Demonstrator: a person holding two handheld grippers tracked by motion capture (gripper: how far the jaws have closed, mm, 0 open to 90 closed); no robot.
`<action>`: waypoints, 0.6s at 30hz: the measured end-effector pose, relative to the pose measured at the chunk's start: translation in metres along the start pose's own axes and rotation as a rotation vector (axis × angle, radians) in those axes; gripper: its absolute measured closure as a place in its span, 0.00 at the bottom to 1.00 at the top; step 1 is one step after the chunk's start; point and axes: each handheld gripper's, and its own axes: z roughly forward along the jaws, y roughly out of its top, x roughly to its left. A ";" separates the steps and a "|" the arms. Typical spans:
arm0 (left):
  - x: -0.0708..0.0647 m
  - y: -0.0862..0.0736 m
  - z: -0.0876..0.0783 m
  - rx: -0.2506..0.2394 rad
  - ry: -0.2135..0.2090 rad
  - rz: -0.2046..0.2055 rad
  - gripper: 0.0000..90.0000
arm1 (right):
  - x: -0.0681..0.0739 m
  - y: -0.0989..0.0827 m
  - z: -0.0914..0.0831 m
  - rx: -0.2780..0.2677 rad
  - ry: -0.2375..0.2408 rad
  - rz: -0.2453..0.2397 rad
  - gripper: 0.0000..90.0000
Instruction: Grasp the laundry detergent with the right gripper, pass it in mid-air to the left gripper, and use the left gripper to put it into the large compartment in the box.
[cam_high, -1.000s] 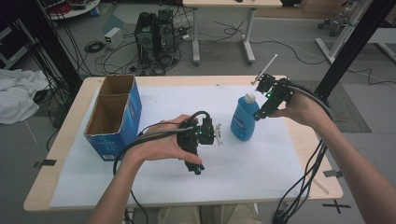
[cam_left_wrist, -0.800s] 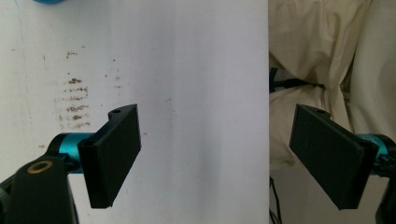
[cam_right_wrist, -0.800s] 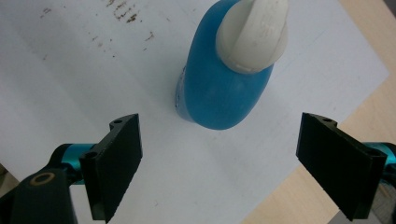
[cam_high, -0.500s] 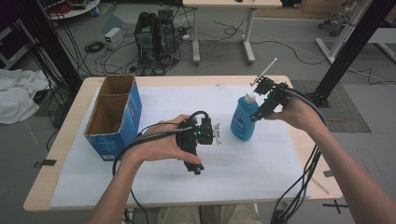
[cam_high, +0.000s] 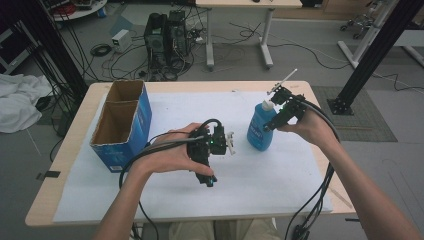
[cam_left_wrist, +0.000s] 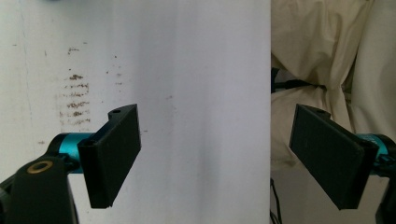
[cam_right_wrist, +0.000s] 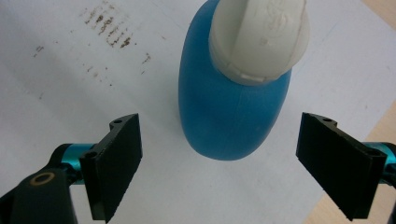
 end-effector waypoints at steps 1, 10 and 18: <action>0.000 -0.001 0.000 -0.002 0.002 -0.004 0.19 | 0.002 0.003 -0.006 0.025 0.000 -0.022 0.15; 0.001 -0.003 0.003 -0.001 -0.004 -0.005 0.19 | 0.000 -0.001 0.003 -0.014 0.002 0.010 0.15; 0.001 -0.002 0.003 -0.002 -0.003 -0.004 0.19 | -0.002 0.001 0.018 -0.007 -0.006 0.023 0.15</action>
